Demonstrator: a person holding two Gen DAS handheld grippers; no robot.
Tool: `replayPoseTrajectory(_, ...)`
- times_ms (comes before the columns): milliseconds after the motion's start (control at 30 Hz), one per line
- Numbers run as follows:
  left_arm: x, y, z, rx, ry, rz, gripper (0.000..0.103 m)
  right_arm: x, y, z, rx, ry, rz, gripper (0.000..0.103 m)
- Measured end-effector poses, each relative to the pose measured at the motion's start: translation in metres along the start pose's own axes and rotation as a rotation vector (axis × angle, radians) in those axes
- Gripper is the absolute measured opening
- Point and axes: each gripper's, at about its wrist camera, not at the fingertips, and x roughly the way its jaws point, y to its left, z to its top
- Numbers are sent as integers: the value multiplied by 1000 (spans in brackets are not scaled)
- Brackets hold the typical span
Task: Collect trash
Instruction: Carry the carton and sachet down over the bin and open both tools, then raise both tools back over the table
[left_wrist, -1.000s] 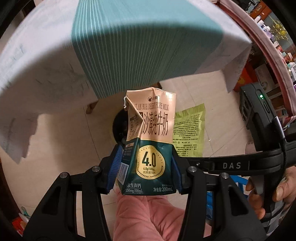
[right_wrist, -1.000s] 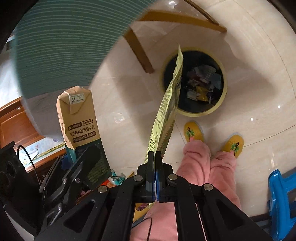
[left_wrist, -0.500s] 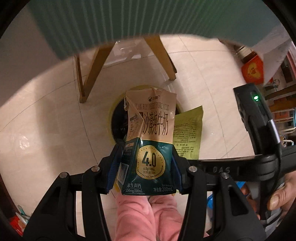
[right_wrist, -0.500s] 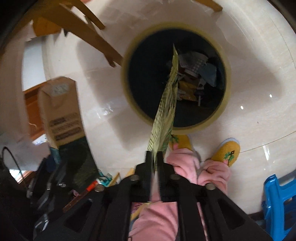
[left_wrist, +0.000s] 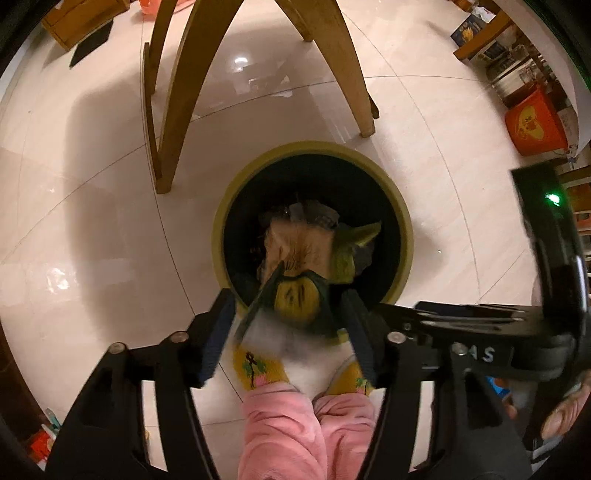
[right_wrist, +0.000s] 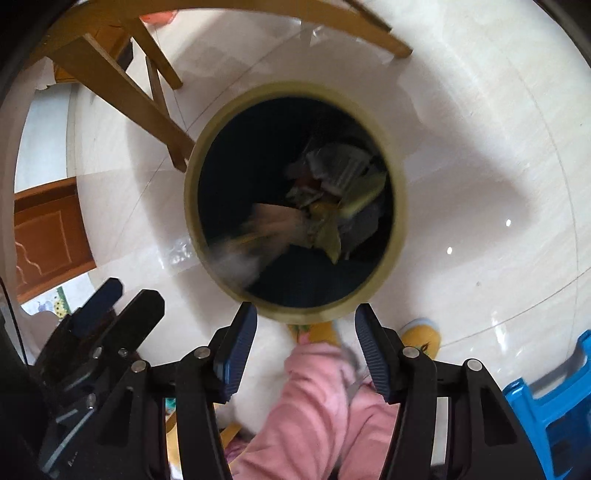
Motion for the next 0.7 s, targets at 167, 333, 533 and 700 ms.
replayPoseTrajectory(167, -2, -2, -1, -13, -31, 16, 78, -5, -8, -8, -28, -74, -21, 56)
replayPoseTrajectory(333, -14, -4, -3, -9, -66, 34, 78, -15, -5, -21, -50, -127, -31, 56)
replayPoseTrajectory(533, -49, -6, -12, -19, -88, 32, 78, -56, 13, -45, -97, -183, -27, 56)
replayPoseTrajectory(700, -114, -10, -23, -34, -128, 22, 78, -127, 38, -75, -143, -264, -22, 56)
